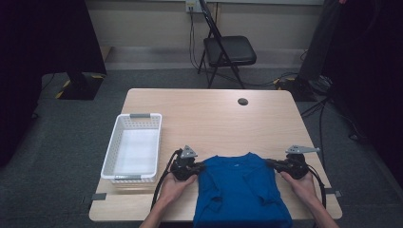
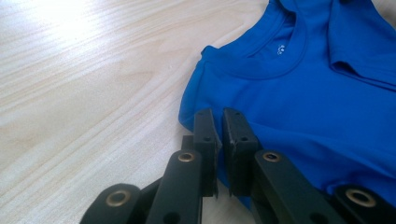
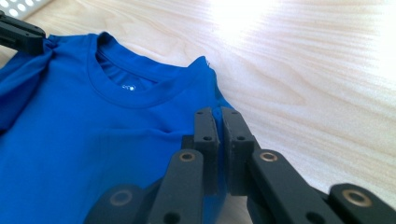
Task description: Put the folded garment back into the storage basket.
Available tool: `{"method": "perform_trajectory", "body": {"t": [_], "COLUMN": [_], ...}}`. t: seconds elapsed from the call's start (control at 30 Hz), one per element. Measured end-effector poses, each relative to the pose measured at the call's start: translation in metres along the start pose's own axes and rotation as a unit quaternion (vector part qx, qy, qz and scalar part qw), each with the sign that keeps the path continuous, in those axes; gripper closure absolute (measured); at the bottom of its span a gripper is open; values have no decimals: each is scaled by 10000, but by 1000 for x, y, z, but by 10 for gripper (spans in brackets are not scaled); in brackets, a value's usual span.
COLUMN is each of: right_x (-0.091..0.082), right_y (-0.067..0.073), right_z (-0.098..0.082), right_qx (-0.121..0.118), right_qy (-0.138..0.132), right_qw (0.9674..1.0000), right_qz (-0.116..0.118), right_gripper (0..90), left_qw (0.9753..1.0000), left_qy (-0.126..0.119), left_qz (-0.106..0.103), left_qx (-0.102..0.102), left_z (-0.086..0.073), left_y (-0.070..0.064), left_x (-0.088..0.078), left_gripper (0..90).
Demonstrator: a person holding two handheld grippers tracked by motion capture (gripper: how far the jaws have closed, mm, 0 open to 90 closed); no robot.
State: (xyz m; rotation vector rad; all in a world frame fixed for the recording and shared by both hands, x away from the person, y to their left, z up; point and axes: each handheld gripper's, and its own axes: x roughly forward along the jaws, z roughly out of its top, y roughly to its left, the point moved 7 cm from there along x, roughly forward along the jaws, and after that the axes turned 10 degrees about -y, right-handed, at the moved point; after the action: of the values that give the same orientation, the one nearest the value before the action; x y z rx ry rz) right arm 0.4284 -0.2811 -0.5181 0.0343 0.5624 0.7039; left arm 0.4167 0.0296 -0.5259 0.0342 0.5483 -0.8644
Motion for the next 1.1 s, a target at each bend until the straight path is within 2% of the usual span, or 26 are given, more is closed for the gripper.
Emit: {"method": "perform_trajectory", "body": {"t": [0.13,0.37,0.6,0.87,1.1], "right_x": [-4,-8,-10,-17,-23], "right_y": [1,3,9,15,18], "right_z": [3,12,20,33,42], "right_qx": [30,19,-12,-43,-34], "right_qy": [-104,-274,-369,-578,-722], "right_qw": [9999,9996,9991,9978,9967], "right_qz": [46,113,189,311,375], "right_gripper": [863,864,864,866,867], "left_qw": [9999,9997,9991,9986,9973], "left_qy": [-108,-217,-382,-489,-702], "left_qz": [-38,-106,-121,-190,-216], "left_qx": [-58,-25,-141,-29,-57], "left_z": [4,8,14,23,30], "left_y": [-1,-1,-3,-6,-2], "left_x": [-5,-12,-23,-29,-34], "left_gripper": [853,855,858,859,859]}}
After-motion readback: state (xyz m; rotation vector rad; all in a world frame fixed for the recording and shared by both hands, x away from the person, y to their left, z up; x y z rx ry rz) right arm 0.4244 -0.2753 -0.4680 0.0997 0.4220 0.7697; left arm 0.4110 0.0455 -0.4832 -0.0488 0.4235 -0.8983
